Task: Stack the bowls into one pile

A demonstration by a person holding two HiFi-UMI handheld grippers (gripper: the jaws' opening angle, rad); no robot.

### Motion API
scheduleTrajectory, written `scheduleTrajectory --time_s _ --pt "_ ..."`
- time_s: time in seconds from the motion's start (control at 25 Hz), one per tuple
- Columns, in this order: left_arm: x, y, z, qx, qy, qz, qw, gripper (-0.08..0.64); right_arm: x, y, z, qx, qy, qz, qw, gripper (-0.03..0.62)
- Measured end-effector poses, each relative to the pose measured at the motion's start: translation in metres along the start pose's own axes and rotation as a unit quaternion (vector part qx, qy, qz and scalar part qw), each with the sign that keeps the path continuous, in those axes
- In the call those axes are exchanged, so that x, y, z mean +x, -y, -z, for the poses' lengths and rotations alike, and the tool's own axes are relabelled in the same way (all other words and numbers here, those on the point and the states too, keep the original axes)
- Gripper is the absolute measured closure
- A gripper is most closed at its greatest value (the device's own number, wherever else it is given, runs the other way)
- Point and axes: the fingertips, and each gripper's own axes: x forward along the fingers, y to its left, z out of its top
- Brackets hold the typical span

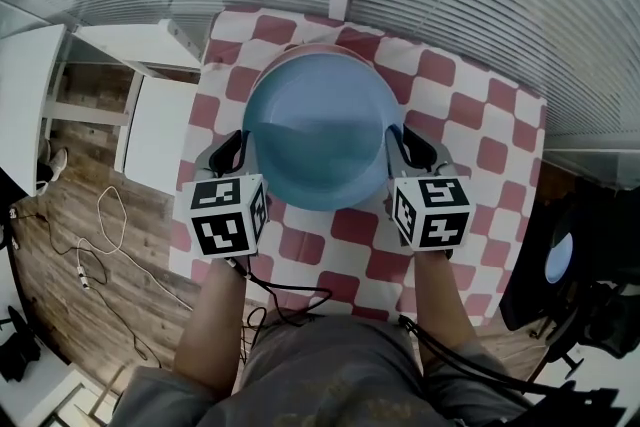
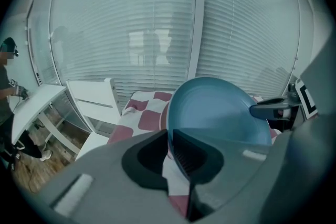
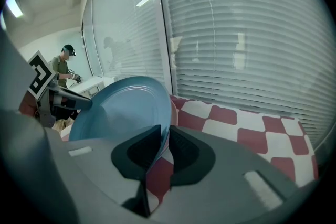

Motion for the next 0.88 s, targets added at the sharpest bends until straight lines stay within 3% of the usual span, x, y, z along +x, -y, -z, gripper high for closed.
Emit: scheduleTrajectory --time_s 0.88 --pt "0.026 -0.008 -0.006 0.009 0.004 -0.002 0.9999 0.522 0.027 0.005 0.003 -0.016 -0.007 0.020 1.000 0.505"
